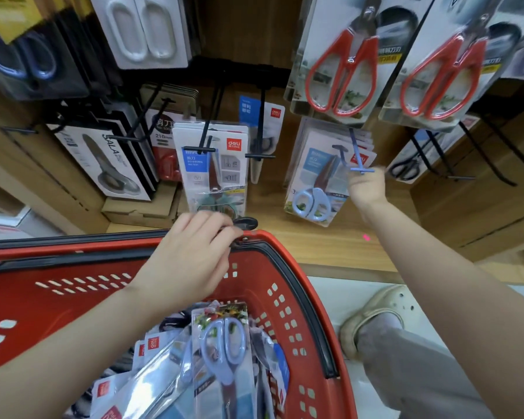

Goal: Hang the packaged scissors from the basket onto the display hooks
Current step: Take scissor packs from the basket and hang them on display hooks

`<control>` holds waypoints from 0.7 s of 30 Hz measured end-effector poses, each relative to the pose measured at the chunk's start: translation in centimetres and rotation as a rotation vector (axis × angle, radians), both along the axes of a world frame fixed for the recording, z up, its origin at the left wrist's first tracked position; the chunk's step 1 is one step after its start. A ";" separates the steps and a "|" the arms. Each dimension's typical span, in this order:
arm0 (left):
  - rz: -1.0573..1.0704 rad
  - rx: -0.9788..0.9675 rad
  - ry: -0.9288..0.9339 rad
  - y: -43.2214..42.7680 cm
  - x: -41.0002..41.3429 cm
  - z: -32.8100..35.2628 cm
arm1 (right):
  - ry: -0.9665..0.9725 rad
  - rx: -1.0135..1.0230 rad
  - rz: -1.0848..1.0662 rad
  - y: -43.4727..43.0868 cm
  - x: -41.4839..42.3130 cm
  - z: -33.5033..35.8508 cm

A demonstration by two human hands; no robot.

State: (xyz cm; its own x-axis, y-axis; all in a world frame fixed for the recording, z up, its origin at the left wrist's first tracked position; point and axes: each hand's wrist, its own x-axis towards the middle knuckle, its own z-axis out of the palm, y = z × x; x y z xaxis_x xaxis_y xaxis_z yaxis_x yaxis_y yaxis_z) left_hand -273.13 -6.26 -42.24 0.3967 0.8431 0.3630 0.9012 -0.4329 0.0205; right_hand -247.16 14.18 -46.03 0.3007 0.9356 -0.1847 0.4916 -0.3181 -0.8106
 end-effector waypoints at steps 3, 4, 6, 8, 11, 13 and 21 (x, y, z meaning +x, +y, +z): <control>0.002 -0.088 0.010 -2.5 -0.6 -1.3 | -0.097 0.033 0.047 -3.4 -0.9 0.4; 0.010 -0.121 0.017 -3.5 -0.8 -1.8 | -0.151 0.050 0.116 -5.4 -1.4 0.8; 0.021 -0.170 0.020 -5.5 -1.6 -3.1 | -0.251 0.137 0.243 -9.8 -2.1 1.6; 0.032 -0.213 0.039 -7.8 -2.4 -4.5 | -0.332 0.319 0.364 -13.7 -2.9 2.5; 0.071 -0.291 0.061 -11.2 -4.0 -7.0 | -0.390 0.483 0.583 -18.3 -4.6 4.0; 0.168 -0.388 0.033 -13.2 -5.1 -8.9 | -0.383 0.459 0.741 -20.3 -6.2 4.2; 0.442 -0.976 -0.097 -16.6 -7.3 -13.8 | -0.453 -0.120 1.138 -23.8 -13.3 -3.3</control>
